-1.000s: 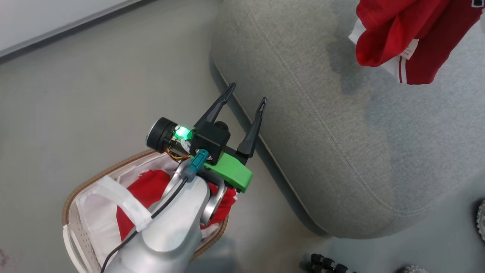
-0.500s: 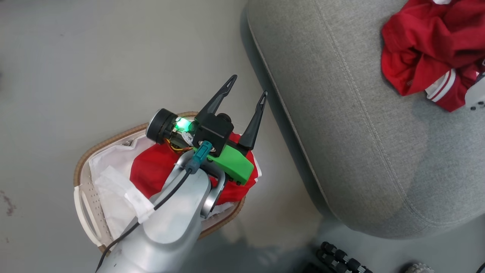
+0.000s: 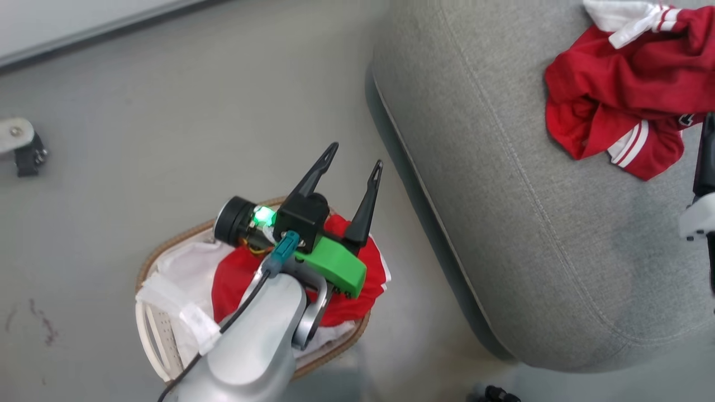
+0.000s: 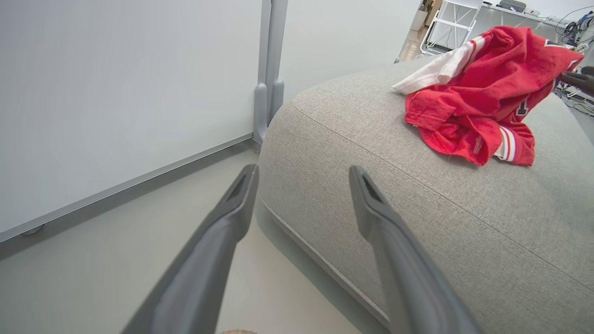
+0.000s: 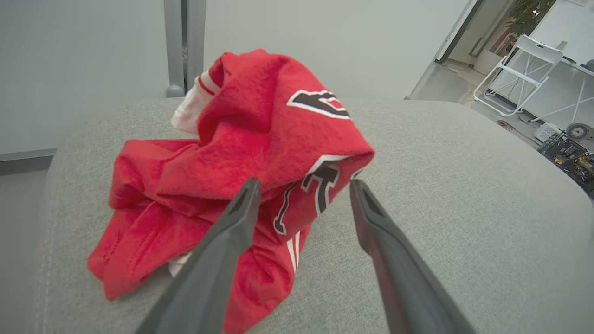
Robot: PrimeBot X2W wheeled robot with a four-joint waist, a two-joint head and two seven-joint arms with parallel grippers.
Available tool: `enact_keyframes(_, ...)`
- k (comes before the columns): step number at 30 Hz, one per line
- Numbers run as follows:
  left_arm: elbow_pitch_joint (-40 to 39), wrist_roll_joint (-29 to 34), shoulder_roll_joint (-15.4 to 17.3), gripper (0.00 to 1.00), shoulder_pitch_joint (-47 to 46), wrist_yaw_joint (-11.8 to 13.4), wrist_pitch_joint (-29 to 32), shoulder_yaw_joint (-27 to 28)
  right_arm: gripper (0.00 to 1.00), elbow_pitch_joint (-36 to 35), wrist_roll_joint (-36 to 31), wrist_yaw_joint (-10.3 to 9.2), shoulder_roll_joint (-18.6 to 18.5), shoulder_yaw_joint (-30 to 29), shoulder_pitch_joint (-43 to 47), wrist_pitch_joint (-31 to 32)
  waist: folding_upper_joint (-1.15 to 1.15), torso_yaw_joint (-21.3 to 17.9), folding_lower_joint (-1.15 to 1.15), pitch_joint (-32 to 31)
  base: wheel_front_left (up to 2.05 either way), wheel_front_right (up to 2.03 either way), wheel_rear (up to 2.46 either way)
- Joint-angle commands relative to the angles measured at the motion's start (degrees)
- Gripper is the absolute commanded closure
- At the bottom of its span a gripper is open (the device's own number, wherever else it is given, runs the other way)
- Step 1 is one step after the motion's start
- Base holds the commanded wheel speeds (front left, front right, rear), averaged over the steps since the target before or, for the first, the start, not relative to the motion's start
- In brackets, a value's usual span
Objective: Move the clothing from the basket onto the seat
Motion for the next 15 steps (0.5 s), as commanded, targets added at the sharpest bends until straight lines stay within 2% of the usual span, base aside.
enact_keyframes(1,-0.4,-0.5,0.22,0.0,1.67,0.37,0.03,0.47,0.0,-1.01,0.27,-0.08,0.3,-0.06,1.83,-0.02,0.0,1.18,0.0,-4.34,0.0,0.0,0.0)
enact_keyframes(7,-1.11,-1.3,0.23,0.0,7.16,1.33,0.03,3.01,0.0,-5.2,2.28,-0.08,1.75,2.78,6.62,-0.02,0.0,4.09,0.0,-10.48,0.0,0.0,0.0)
enact_keyframes(15,-0.94,-0.54,0.21,0.0,12.57,3.26,0.03,8.42,0.0,-8.49,3.63,-0.08,4.93,8.49,9.53,-0.02,0.0,8.86,0.0,-14.85,0.0,0.0,0.0)
